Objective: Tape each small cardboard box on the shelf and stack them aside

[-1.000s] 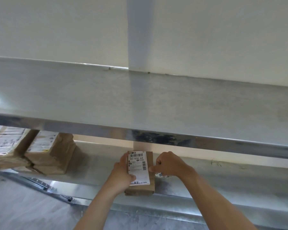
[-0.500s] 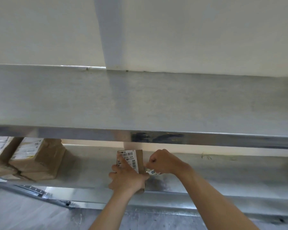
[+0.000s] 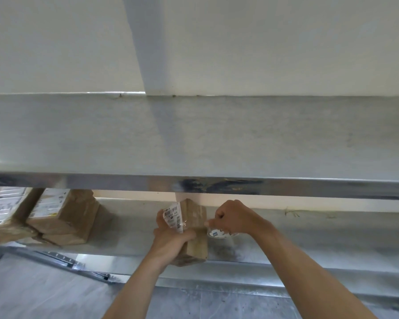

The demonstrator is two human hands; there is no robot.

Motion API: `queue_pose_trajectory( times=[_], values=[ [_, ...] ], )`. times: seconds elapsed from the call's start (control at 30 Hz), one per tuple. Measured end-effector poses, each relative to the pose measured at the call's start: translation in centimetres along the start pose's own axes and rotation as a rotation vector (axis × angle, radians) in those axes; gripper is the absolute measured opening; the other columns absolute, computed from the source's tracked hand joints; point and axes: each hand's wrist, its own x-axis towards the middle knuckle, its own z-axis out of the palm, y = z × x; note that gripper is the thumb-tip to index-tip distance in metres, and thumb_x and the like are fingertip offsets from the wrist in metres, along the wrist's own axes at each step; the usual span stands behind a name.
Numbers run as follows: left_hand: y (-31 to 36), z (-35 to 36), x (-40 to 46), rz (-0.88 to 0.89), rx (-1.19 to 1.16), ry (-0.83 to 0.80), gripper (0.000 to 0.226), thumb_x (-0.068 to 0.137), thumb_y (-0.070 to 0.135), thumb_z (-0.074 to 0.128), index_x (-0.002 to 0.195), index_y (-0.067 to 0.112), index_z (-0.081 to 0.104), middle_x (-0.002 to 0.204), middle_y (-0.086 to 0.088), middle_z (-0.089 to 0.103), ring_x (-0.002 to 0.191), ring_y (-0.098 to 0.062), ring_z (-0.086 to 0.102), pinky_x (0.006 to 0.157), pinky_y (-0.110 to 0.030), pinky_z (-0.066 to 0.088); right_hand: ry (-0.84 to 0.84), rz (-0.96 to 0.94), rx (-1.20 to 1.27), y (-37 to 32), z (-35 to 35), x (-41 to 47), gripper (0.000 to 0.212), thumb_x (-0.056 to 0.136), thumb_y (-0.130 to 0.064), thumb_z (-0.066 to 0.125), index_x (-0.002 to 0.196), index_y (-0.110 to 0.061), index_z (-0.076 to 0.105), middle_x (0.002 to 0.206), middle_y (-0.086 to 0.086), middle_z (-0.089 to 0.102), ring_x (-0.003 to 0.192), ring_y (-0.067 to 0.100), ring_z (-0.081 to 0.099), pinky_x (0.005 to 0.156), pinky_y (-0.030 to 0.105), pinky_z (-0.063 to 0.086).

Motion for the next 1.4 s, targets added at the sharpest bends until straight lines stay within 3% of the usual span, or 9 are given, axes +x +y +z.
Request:
queue_pose_trajectory(
  times=[0.17,0.47,0.67,0.8,0.87,0.93,1.03,1.2,1.4],
  values=[
    [-0.3,-0.2,-0.3,0.022,-0.233,-0.159,0.097,0.064,0.031,0.082,0.137,0.038,0.017,0.123,0.003,0.054,0.110,-0.017,0.059,0.079,-0.030,0.054,0.018,0.001,0.001,0.0,-0.2,-0.1,0.059,0.078,-0.061,0.074,0.065,-0.004,0.068,0.058,0.014,0.063,0.047,0.010,0.049,0.056,0.028,0.044],
    [-2.4,-0.2,0.4,-0.112,-0.481,-0.197,0.093,0.056,0.034,0.078,0.136,0.032,0.031,0.124,-0.015,0.063,0.107,-0.035,0.066,0.072,-0.042,0.057,0.033,0.002,-0.134,-1.3,0.7,0.5,0.059,0.078,-0.061,0.074,0.064,-0.004,0.068,0.056,0.008,0.062,0.047,0.011,0.052,0.057,0.026,0.045],
    [-2.0,-3.4,1.3,-0.031,-0.113,-0.228,0.102,0.055,0.060,0.083,0.141,0.027,0.041,0.129,-0.005,0.061,0.105,-0.023,0.070,0.086,-0.042,0.061,0.013,0.024,-0.119,-1.7,1.4,0.8,0.064,0.077,-0.064,0.073,0.061,-0.004,0.063,0.053,0.002,0.059,0.046,0.010,0.051,0.058,0.027,0.047],
    [-0.2,-4.4,1.1,0.064,0.179,-0.174,0.081,0.089,0.029,0.075,0.149,0.031,0.020,0.124,0.004,0.055,0.100,-0.012,0.061,0.078,-0.024,0.058,0.006,-0.018,-0.107,-3.2,2.1,0.8,0.060,0.082,-0.059,0.071,0.060,-0.005,0.063,0.055,0.005,0.060,0.048,0.012,0.052,0.057,0.023,0.045],
    [1.0,-2.8,0.1,0.143,0.348,-0.071,0.072,0.093,0.040,0.062,0.149,0.027,0.020,0.126,0.004,0.054,0.104,-0.013,0.058,0.091,-0.028,0.054,0.004,-0.013,-0.107,-3.7,2.0,0.6,0.053,0.084,-0.056,0.070,0.058,-0.010,0.066,0.055,0.002,0.063,0.048,0.011,0.055,0.053,0.016,0.042],
    [1.7,-0.3,-0.6,0.086,0.421,-0.043,0.102,0.081,0.060,0.059,0.156,0.024,-0.001,0.140,-0.010,0.045,0.123,-0.029,0.052,0.105,-0.039,0.046,-0.003,0.000,-0.100,-3.9,1.8,0.5,0.048,0.083,-0.052,0.071,0.059,-0.011,0.068,0.054,0.000,0.064,0.047,0.009,0.057,0.052,0.015,0.041],
    [2.2,2.1,-1.5,-0.033,0.538,0.057,0.137,0.067,0.067,0.069,0.152,0.021,-0.028,0.140,-0.018,0.029,0.129,-0.039,0.039,0.101,-0.043,0.043,-0.012,0.005,-0.084,-4.0,1.7,0.5,0.045,0.081,-0.045,0.073,0.049,-0.017,0.058,0.048,-0.004,0.056,0.045,0.008,0.052,0.052,0.018,0.040],
    [1.8,2.2,-1.3,0.009,0.531,0.169,0.124,0.074,0.069,0.063,0.155,0.027,-0.020,0.133,-0.013,0.033,0.119,-0.041,0.050,0.096,-0.047,0.047,-0.053,-0.045,-0.091,-3.1,1.6,0.8,0.035,0.083,-0.043,0.069,0.061,-0.017,0.065,0.064,-0.005,0.063,0.060,0.008,0.058,0.061,0.026,0.049],
    [1.1,0.9,-1.2,0.035,0.435,0.168,0.122,0.070,0.065,0.070,0.154,0.035,-0.013,0.132,-0.012,0.036,0.113,-0.040,0.056,0.093,-0.046,0.051,-0.036,-0.100,-0.010,-3.1,1.6,0.9,0.039,0.083,-0.036,0.072,0.050,-0.021,0.057,0.054,-0.005,0.061,0.052,0.007,0.061,0.060,0.024,0.051]
  ],
)
